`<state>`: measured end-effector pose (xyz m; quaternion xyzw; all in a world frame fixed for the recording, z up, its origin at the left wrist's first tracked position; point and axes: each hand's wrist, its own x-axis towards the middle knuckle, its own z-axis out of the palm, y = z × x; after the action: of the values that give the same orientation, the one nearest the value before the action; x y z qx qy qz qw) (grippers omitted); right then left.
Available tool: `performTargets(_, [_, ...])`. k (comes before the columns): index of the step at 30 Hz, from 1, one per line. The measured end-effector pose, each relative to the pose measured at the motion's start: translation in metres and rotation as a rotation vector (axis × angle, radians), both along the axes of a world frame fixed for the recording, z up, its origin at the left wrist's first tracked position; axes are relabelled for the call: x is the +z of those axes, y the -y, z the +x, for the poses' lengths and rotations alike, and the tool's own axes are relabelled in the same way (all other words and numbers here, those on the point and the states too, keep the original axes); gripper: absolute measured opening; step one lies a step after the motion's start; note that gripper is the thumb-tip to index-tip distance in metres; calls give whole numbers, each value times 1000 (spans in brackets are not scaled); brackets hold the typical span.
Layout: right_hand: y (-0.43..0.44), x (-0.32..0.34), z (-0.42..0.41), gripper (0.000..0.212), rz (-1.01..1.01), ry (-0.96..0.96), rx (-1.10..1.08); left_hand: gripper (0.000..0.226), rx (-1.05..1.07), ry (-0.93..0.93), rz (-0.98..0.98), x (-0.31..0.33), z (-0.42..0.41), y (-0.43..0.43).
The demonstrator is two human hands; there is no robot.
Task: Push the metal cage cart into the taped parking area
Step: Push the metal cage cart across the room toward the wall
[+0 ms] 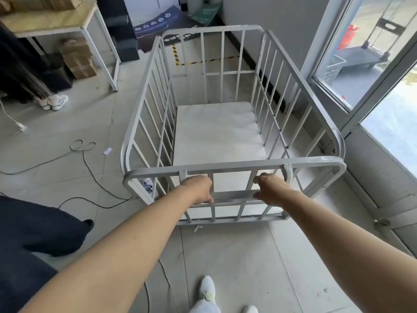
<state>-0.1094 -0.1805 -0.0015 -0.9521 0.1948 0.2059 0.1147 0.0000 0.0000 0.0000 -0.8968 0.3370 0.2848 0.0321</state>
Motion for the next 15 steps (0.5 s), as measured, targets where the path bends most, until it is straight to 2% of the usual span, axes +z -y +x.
performTargets(5, [11,-12,-5,45,8,-71,4,34,31,-7,23,-12,-6,4])
performTargets(12, [21,-24,-6,37,-9,-69,41,12,82,89,-50,-19,-11,8])
performTargets(15, [22,-29,-5,30,-4,-69,46,11,81,121,-52,-20,-12,10])
